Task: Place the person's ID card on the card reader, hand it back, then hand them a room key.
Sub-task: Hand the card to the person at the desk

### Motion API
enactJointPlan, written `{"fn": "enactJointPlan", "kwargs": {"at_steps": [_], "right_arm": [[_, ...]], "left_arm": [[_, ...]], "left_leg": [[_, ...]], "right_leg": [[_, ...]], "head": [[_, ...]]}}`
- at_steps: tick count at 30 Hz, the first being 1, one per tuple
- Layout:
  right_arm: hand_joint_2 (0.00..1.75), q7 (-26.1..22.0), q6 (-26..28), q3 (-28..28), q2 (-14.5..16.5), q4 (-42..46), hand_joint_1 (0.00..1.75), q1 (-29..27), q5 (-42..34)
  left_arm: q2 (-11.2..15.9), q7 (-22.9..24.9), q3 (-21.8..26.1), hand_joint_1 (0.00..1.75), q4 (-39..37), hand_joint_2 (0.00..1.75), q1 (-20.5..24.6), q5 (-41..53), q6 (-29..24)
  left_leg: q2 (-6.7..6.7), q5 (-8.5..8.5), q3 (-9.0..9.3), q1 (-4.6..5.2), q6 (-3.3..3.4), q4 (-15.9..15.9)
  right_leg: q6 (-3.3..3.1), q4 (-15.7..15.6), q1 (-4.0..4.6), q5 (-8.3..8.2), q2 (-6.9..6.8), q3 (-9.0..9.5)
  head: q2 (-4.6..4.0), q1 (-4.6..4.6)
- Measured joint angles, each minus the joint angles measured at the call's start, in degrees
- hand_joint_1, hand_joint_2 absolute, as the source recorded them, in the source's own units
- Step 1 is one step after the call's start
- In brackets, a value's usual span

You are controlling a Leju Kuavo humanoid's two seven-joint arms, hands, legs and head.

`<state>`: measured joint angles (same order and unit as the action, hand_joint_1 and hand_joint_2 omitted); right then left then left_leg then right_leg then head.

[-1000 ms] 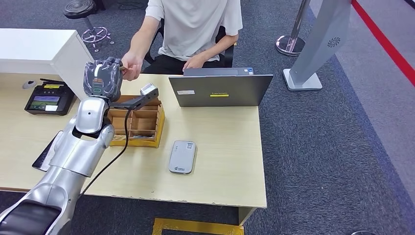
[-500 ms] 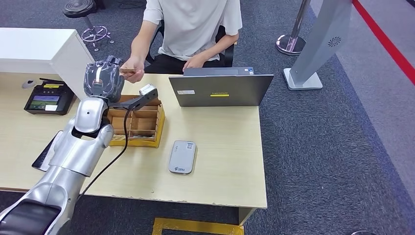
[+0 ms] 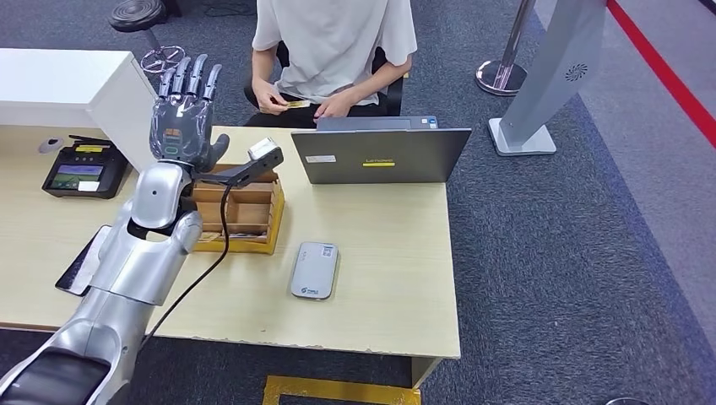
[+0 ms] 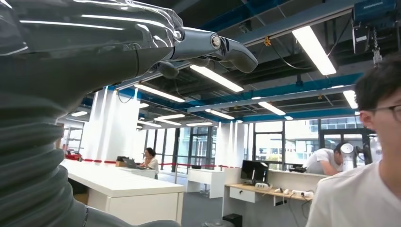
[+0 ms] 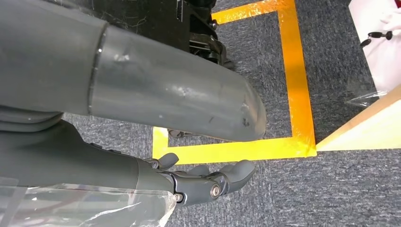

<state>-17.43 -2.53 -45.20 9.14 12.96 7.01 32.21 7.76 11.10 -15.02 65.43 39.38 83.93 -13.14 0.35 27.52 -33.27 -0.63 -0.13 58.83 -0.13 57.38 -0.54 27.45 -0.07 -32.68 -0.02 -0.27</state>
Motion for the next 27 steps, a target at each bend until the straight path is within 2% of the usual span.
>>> {"fn": "enactJointPlan", "kwargs": {"at_steps": [3,7,11,17,22,27], "right_arm": [[0.00,-0.5,0.3,0.0,0.0,0.0,0.00,-0.2,-0.8],[0.00,-1.6,0.5,-0.5,0.0,0.0,0.00,-1.2,-2.2],[0.00,-2.0,0.5,-1.0,0.0,0.0,0.00,-2.0,-2.5],[0.00,-2.0,0.6,-1.3,-0.1,0.0,0.00,-2.2,-2.8],[0.00,-2.4,0.7,-2.3,-0.2,0.0,0.00,-2.8,-3.1],[0.00,-2.5,0.7,-2.9,-0.3,0.0,0.00,-3.0,-2.8]], "left_arm": [[-0.6,-1.4,-0.2,0.00,3.4,1.75,-2.2,-1.8,2.3],[-0.8,-2.1,-2.0,0.00,11.3,1.75,-8.7,-4.6,7.5],[-0.7,-1.7,-3.9,0.00,16.7,1.75,-13.1,-5.4,8.6],[-0.1,-2.0,-4.9,0.00,19.8,1.75,-15.0,-6.6,10.0],[1.3,-2.3,-5.9,0.00,21.7,1.75,-19.1,-8.8,13.4],[2.7,-2.3,-6.3,0.00,21.8,1.75,-22.5,-10.6,13.8]], "left_leg": [[0.00,0.01,0.00,0.01,0.01,0.0],[0.01,0.09,-0.01,0.01,0.02,0.0],[0.00,0.11,-0.02,0.00,0.02,0.0],[0.00,0.09,0.02,0.00,0.01,0.0],[0.01,0.09,0.04,0.00,0.01,0.0],[0.01,0.11,0.03,0.00,0.02,0.0]], "right_leg": [[0.00,0.0,0.00,0.01,0.01,0.00],[0.03,0.0,-0.01,0.05,0.02,-0.01],[0.04,0.0,-0.01,0.07,0.00,-0.01],[0.05,0.0,-0.01,0.06,0.00,0.02],[0.04,0.0,-0.01,0.07,0.02,0.03],[0.03,0.0,-0.01,0.09,0.02,0.03]], "head": [[0.00,0.00],[0.00,-0.01],[0.00,0.00],[0.00,-0.01],[0.00,0.01],[0.00,0.01]]}}
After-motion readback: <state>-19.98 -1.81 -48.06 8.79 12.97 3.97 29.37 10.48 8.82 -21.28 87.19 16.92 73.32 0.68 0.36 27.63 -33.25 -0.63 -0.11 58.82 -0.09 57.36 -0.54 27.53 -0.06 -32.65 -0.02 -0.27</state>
